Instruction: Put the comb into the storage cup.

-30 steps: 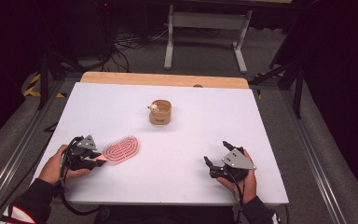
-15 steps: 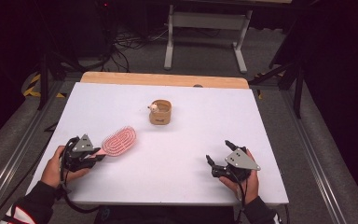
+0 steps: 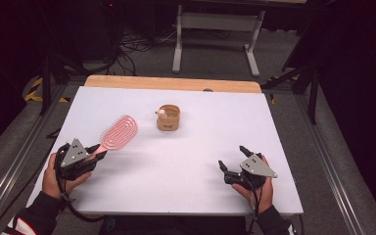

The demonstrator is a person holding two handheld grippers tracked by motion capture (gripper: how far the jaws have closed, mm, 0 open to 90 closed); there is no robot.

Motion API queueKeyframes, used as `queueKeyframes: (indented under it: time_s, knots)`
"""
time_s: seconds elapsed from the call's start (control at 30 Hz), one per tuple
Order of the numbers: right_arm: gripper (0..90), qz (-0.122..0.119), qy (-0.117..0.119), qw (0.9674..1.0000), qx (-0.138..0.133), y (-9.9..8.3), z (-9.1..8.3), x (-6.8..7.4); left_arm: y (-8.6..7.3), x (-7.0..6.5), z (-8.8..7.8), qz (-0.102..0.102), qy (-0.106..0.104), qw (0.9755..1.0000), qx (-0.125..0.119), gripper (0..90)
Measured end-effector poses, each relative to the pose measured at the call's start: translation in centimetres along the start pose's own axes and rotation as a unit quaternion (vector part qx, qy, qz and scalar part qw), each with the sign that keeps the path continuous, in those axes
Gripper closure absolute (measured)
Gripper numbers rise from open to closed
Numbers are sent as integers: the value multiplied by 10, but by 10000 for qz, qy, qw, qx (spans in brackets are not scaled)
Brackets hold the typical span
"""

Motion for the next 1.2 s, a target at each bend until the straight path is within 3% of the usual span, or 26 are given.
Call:
queueKeyframes:
  time_s: [0.13,0.33,0.57,0.93,1.2]
  knots:
    - [112,54,-28,9999,-130,8,0,-1,10,-5,-1,36,130,9995,-283,696]
    - [84,305,205,9988,-320,28,1,4,22,-16,3,121,81,9989,-453,696]
    - [58,605,417,9960,-503,49,2,13,33,-30,15,-10,-13,9969,-787,696]
    - [27,451,410,9962,-618,80,7,30,51,-47,35,-64,-200,9945,-1030,696]
    - [34,531,897,9936,-439,96,25,66,59,-59,47,19,-251,9941,-1059,696]
Point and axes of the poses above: each handheld gripper's, and its own axes: z roughly forward along the jaws, y roughly out of its top, x roughly to its left, the point moved 9 cm from there along z, roughly forward along the jaws, and after that the axes turned 10 degrees about -y, right-handed, at the moved point
